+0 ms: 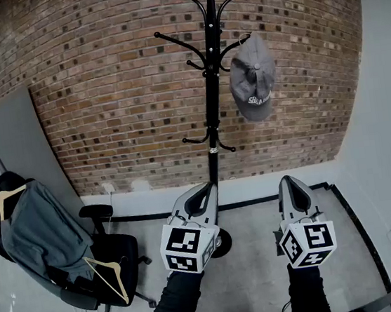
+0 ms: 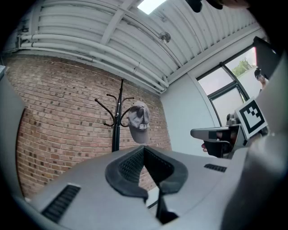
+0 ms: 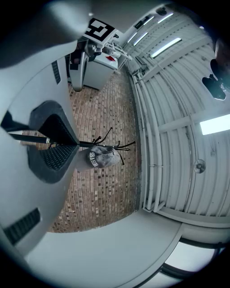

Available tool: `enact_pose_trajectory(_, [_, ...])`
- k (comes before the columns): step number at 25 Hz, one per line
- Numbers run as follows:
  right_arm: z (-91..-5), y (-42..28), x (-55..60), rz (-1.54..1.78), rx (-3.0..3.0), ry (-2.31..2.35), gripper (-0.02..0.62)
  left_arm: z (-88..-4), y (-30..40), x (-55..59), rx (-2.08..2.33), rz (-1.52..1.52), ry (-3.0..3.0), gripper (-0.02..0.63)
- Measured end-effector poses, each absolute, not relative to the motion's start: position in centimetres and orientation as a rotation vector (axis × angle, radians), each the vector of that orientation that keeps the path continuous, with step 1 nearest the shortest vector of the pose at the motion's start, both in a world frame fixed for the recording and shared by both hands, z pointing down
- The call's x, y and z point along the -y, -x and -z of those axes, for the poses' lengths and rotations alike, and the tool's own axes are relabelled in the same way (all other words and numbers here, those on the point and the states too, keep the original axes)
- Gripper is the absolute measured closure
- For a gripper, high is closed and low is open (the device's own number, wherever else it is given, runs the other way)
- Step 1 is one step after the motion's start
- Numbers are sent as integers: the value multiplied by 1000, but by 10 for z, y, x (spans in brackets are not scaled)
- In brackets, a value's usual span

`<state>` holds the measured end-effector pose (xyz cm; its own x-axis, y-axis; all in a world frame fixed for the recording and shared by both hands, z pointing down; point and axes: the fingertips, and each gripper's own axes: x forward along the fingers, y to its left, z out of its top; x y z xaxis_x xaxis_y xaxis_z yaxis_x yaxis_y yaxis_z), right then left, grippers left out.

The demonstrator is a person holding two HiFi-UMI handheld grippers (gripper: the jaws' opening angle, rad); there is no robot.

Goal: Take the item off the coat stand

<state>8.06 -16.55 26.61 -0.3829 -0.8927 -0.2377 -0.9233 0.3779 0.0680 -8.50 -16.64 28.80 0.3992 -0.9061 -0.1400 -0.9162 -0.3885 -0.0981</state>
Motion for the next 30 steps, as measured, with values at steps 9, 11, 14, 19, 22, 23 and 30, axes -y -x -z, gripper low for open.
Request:
enact_pose_trajectory(9, [-277, -99, 183, -277, -2527, 1595, 606, -296, 67, 176, -1691, -80, 2460, 601])
enact_pose_trajectory(11, [-279, -100, 187, -278, -2536, 1583, 606, -299, 64, 178, -1695, -67, 2455, 601])
enact_pose_trajectory(14, [-282, -100, 193, -267, -2546, 1564, 606, -302, 61, 183, -1695, -50, 2454, 601])
enact_pose_trajectory(19, [-290, -92, 209, -256, -2565, 1544, 606, -311, 67, 200, -1708, -37, 2460, 601])
enact_pose_trajectory(22, [-297, -87, 223, -258, -2572, 1558, 606, -318, 72, 216, -1705, -34, 2473, 601])
enact_pose_trajectory(23, [-299, -85, 228, -259, -2573, 1566, 606, -321, 74, 223, -1706, -37, 2481, 601])
enact_pose_trajectory(30, [-295, -76, 271, -279, -2542, 1635, 606, -318, 89, 274, -1674, -77, 2513, 601])
